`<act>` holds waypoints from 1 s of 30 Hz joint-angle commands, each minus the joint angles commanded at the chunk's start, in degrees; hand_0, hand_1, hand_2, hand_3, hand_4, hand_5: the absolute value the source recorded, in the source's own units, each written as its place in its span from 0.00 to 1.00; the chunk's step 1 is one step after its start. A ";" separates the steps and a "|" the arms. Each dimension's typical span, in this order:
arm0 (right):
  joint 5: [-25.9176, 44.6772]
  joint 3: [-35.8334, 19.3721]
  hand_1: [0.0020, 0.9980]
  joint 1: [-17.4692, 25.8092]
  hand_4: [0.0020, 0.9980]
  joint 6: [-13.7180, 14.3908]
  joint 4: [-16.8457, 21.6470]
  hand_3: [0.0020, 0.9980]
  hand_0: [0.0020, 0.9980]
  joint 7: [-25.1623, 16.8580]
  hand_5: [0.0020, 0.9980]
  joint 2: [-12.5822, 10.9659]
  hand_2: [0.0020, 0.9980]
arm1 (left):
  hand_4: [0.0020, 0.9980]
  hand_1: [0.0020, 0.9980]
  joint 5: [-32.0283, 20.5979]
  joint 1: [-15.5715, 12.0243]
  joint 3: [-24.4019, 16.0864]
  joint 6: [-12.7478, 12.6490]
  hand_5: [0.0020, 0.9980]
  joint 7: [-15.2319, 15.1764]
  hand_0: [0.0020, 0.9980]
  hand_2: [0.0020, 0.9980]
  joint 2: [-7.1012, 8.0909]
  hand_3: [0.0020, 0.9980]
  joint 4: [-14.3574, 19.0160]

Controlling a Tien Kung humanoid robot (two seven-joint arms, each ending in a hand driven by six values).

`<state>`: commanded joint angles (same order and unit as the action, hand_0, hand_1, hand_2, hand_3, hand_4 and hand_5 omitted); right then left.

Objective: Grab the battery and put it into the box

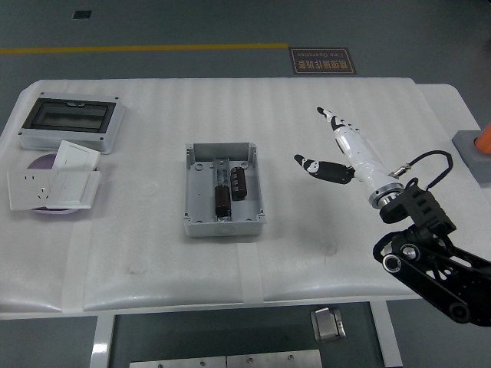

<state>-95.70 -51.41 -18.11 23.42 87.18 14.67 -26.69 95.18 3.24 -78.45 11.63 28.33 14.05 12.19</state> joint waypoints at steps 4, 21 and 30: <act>6.18 -8.93 1.00 5.03 0.84 0.17 0.19 1.00 1.00 -4.53 0.44 -0.39 1.00 | 0.58 0.68 0.16 0.21 -0.10 0.07 0.11 0.01 0.60 0.55 0.15 0.57 0.01; 16.07 -32.08 1.00 11.23 0.83 1.56 0.42 1.00 1.00 -9.73 0.45 0.17 1.00 | 0.59 0.68 -1.68 0.40 0.91 -0.55 0.10 -0.33 0.60 0.55 -0.35 0.57 0.01; 15.67 -34.00 1.00 11.55 0.82 1.79 0.13 1.00 1.00 -9.36 0.44 0.29 1.00 | 0.59 0.68 -1.88 0.48 0.97 -0.78 0.11 -0.21 0.60 0.55 -0.39 0.57 0.04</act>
<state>-80.03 -85.41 -6.56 25.21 87.31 5.31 -26.41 93.30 3.72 -77.48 10.85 28.12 13.67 12.23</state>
